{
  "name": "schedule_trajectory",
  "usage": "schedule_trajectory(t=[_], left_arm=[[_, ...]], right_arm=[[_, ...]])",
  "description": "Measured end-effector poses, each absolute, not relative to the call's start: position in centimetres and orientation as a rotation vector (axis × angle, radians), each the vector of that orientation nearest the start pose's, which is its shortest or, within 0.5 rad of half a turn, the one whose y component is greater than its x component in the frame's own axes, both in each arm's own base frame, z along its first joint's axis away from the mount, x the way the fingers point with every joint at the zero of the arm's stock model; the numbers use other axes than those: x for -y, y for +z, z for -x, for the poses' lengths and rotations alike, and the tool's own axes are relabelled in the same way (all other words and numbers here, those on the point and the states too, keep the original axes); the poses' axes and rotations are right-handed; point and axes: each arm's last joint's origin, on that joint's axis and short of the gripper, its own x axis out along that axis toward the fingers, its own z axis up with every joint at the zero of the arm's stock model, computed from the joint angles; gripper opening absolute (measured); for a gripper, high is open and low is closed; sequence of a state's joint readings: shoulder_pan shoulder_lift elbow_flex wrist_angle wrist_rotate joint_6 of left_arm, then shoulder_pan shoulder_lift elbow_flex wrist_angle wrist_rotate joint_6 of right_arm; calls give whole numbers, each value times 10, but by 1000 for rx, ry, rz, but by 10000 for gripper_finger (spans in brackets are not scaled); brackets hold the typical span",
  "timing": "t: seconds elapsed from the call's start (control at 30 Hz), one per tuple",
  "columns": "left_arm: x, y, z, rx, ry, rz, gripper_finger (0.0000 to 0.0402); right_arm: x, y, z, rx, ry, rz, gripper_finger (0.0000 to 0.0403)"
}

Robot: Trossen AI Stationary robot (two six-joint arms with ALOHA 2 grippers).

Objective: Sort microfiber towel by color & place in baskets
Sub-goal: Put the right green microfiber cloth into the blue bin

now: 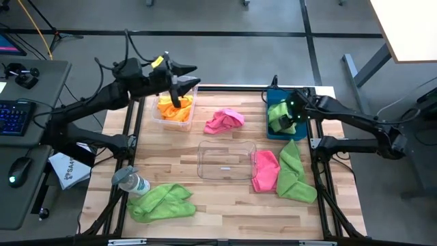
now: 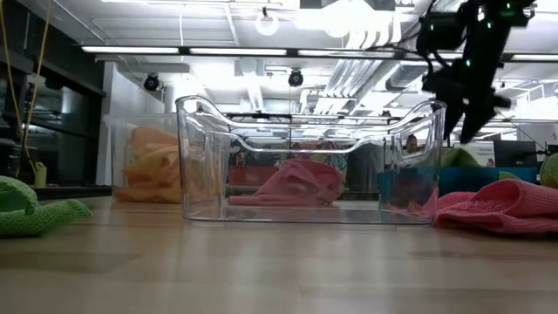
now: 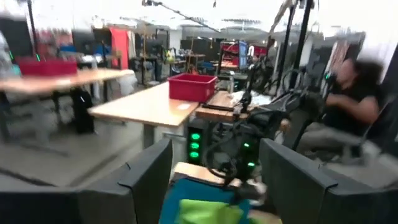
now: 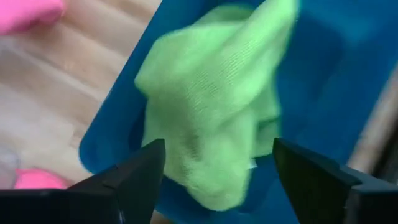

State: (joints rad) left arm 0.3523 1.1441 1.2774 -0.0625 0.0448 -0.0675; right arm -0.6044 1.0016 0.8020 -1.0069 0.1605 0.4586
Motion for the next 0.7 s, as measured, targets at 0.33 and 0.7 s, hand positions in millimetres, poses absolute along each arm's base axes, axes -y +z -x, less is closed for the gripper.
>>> schedule_trajectory(t=[0.33,0.7], left_arm=[[-91,435,-255,162,214,335,229],[-84,426,-267,94,114,305,229]], right_arm=[[75,298,-141,-872,-511,-741,286],[-7,283,-125,-904,-383,-870,275]])
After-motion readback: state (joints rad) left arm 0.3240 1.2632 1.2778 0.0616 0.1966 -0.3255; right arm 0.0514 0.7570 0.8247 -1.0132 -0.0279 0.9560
